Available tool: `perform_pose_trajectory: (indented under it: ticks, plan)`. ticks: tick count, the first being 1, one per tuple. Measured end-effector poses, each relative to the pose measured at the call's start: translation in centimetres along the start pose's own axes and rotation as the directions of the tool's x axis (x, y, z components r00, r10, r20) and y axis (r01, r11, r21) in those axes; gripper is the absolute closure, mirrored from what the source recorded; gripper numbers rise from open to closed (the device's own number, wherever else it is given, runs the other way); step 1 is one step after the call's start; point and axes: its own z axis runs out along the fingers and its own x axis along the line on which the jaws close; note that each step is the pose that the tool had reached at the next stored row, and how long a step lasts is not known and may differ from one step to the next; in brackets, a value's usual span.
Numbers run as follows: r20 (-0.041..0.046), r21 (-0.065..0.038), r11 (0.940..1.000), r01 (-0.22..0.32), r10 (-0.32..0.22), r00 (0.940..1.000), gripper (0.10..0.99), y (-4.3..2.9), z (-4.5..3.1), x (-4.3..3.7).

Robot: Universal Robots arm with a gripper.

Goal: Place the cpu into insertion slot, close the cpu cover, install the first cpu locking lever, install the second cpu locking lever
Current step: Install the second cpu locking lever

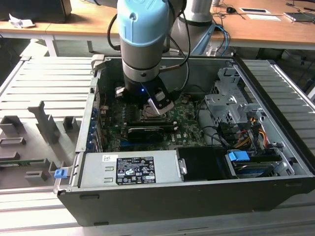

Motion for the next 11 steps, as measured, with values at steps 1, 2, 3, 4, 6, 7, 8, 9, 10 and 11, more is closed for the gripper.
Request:
perform_pose_trajectory:
  ticks: [1,2,3,4,6,7,8,9,10,11]
  plan:
    - [0.0000,0.000,1.0000,0.000,0.000,1.0000,0.980,0.02,-0.07,-0.06]
    - [-0.0016,0.000,1.0000,-0.001,0.001,1.0000,0.980,0.00,-0.06,-0.49]
    - [-0.0039,0.000,1.0000,-0.002,0.002,1.0000,0.980,-0.02,-0.07,-0.83]
    - [-0.0069,-0.001,1.0000,-0.002,0.002,1.0000,0.980,-0.05,-0.05,-1.26]
    - [-0.0145,-0.001,1.0000,-0.005,0.005,0.9999,0.980,-0.18,0.04,-2.55]
    - [-0.0170,-0.001,1.0000,-0.006,0.006,0.9998,0.980,-0.41,0.07,-2.84]
    - [-0.0170,-0.001,1.0000,-0.006,0.006,0.9998,0.980,-0.73,0.07,-2.86]
    - [-0.0169,-0.001,1.0000,-0.006,0.006,0.9998,0.980,-1.02,0.06,-2.88]
    - [-0.0169,-0.001,1.0000,-0.006,0.006,0.9998,0.980,-1.38,0.04,-2.88]
    - [-0.0169,-0.001,1.0000,-0.006,0.006,0.9998,0.980,-1.66,0.03,-2.89]
